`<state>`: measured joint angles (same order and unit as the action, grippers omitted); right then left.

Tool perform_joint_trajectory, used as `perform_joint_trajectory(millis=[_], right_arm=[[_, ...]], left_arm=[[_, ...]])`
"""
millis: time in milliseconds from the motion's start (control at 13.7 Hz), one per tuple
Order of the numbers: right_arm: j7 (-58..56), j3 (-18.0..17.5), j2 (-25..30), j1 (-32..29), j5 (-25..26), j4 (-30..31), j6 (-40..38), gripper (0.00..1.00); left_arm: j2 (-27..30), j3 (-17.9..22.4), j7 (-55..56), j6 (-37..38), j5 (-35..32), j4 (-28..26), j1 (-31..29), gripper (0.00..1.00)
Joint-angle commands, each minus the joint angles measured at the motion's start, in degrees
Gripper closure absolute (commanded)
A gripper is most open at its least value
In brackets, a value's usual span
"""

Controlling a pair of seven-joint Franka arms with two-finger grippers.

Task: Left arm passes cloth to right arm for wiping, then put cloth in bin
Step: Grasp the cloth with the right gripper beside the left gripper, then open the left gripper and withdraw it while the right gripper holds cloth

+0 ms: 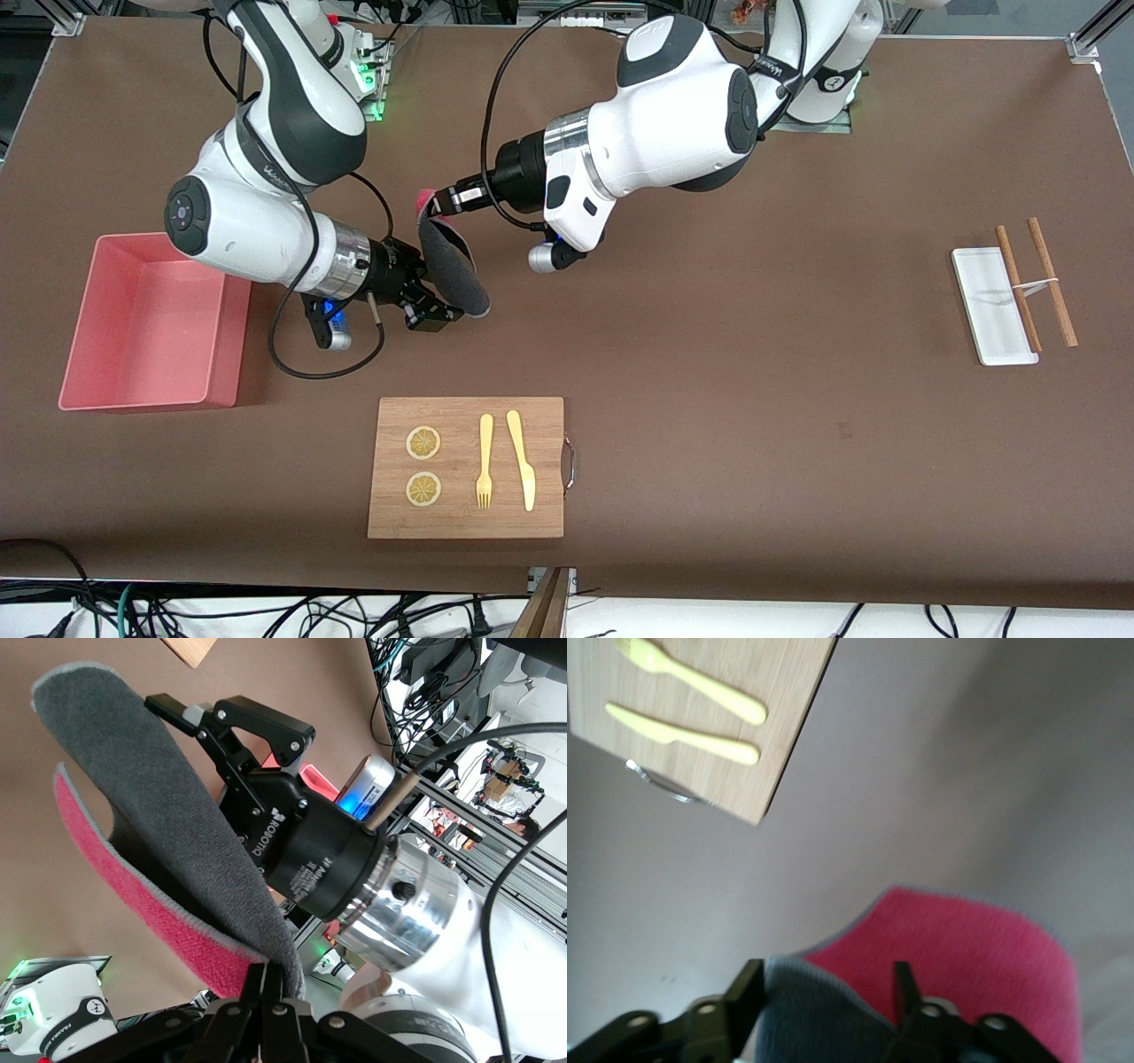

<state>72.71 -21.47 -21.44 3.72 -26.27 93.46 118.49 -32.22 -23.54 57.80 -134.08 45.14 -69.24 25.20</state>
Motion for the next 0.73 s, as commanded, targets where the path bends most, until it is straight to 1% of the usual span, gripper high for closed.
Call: perform_joint_trajectory(millis=[0,73,146,218,364,582,655], right_arm=[[-0.20,-0.24,0.88,-0.99,-3.96,-0.73,-1.77,0.53],[-0.20,-0.24,0.96,-1.00,-3.97,-0.73,-1.94,0.67],[-0.20,-0.24,0.97,-1.08,-4.06,-0.73,-1.94,0.89],[-0.11,-0.33,0.97,-1.08,-4.23,-0.73,-1.94,1.00],[-0.20,-0.33,0.97,-1.08,-5.55,-0.73,-1.94,1.00],[-0.28,-0.24,0.97,-1.08,-5.55,-0.73,-1.86,1.00],[-0.28,-0.24,0.97,-1.17,-5.55,-0.73,-1.86,1.00]], left_arm=[[0.75,0.16,0.56,0.22,0.74,0.43,-0.07,1.00],[0.84,0.16,0.64,0.22,0.83,0.43,-0.07,1.00],[0.93,0.16,0.64,0.31,0.74,0.43,-0.15,1.00],[0.93,0.16,0.64,0.31,0.83,0.43,-0.15,1.00],[0.93,0.16,0.64,0.31,0.74,0.43,-0.15,1.00],[1.19,0.16,0.64,0.31,0.83,0.43,-0.24,1.00],[1.28,0.16,0.73,0.48,0.83,0.43,-0.33,0.69]])
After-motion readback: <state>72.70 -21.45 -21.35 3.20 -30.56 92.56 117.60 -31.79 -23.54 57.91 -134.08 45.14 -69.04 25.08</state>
